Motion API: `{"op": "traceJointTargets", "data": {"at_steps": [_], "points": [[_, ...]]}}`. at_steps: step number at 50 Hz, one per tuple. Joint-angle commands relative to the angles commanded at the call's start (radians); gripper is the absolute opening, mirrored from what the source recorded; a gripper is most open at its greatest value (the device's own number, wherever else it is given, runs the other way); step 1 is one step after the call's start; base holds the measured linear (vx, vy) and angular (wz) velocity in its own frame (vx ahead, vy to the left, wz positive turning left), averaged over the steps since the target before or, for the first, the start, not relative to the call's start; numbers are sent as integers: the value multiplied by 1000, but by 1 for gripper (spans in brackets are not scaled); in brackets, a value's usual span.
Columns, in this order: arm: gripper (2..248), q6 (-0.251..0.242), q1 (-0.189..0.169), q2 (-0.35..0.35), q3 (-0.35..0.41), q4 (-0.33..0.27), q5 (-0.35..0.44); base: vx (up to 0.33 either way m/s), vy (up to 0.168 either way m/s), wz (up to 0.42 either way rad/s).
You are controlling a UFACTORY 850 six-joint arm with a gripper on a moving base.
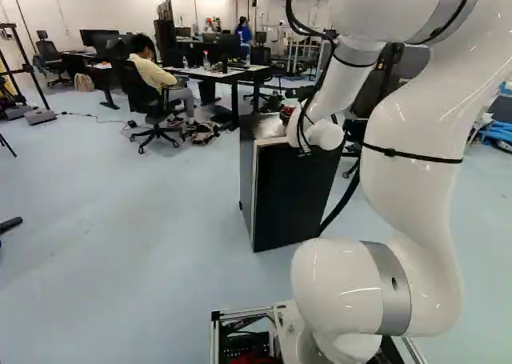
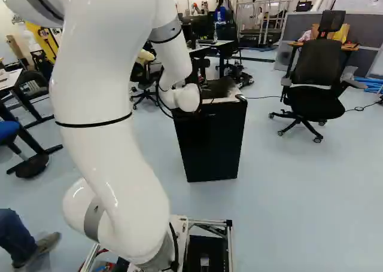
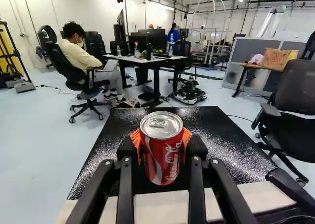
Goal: Grab a drink from the fridge
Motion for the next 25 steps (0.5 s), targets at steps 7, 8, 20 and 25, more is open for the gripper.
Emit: {"op": "traceJointTargets", "data": {"at_steps": [7,8,20,25], "points": [[100,-7,15,38,43,20,-8,0,0,0],[100,-8,18,44,50,23,-9,0,0,0],[100,-21,48,121,138,65,-26,0,0,0],[100,-28,63,158,179,84,-34,0,0,0]]}}
